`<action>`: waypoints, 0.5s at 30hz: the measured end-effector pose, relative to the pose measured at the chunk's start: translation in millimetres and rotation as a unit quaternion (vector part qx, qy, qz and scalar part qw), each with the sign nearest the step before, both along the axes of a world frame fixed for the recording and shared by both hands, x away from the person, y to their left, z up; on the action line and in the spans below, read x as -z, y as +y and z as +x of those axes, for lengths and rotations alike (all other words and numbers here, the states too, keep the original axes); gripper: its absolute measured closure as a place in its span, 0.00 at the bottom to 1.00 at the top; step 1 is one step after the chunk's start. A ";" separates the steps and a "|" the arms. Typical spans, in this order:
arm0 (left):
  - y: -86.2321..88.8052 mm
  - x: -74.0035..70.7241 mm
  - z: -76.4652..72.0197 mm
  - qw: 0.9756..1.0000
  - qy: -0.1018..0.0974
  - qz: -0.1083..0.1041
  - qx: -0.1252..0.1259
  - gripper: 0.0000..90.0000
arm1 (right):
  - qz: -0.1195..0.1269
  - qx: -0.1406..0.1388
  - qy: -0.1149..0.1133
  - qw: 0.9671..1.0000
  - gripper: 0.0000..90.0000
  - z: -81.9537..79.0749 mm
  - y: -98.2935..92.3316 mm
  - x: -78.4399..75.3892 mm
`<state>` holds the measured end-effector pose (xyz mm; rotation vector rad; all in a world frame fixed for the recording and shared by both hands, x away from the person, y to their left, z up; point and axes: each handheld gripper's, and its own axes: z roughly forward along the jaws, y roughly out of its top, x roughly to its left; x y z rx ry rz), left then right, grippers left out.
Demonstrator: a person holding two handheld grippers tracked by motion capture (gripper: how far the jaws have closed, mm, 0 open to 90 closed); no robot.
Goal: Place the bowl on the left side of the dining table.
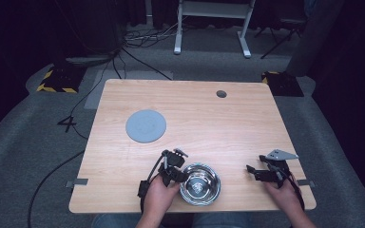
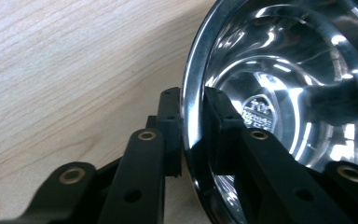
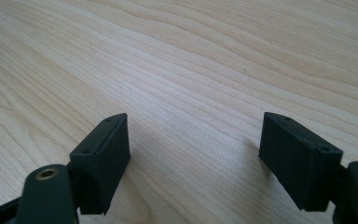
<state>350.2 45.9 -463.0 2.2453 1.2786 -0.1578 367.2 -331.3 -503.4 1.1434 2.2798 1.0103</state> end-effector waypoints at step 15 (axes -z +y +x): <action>-6.0 -30.0 -5.4 0.999 -0.046 0.009 0.000 0.93 | -0.001 0.000 0.000 1.000 0.27 -0.1 0.0 0.0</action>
